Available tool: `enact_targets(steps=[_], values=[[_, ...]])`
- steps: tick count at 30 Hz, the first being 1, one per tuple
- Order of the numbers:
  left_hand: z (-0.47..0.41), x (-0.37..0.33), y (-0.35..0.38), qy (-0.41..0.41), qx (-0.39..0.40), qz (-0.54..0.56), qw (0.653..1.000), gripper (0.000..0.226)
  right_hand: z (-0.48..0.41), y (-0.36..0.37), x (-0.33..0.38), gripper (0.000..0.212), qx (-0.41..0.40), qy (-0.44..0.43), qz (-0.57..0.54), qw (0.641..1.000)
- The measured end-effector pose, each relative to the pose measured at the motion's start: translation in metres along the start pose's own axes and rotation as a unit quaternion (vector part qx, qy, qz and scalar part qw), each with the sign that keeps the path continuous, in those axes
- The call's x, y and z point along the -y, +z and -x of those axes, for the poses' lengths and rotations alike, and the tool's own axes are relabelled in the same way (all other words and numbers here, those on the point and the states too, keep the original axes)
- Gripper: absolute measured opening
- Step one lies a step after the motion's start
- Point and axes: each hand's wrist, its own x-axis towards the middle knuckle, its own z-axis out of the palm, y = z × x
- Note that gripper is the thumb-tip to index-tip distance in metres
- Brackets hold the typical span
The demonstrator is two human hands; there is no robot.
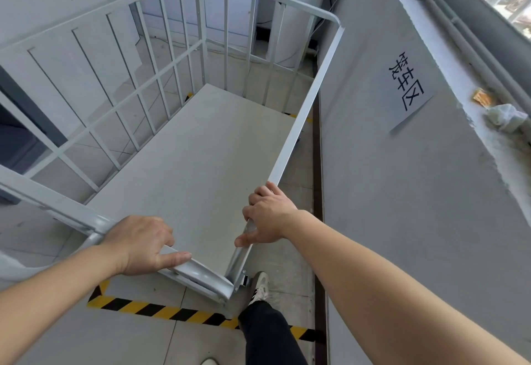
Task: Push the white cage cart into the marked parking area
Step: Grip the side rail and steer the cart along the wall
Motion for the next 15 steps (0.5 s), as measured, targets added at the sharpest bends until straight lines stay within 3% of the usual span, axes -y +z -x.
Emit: enact_targets(steps=[15], values=[[-0.003, 0.008, 0.012, -0.003, -0.016, 0.013, 1.0, 0.112, 0.003, -0.003, 0.004, 0.072, -0.006, 0.013, -0.012, 1.0]])
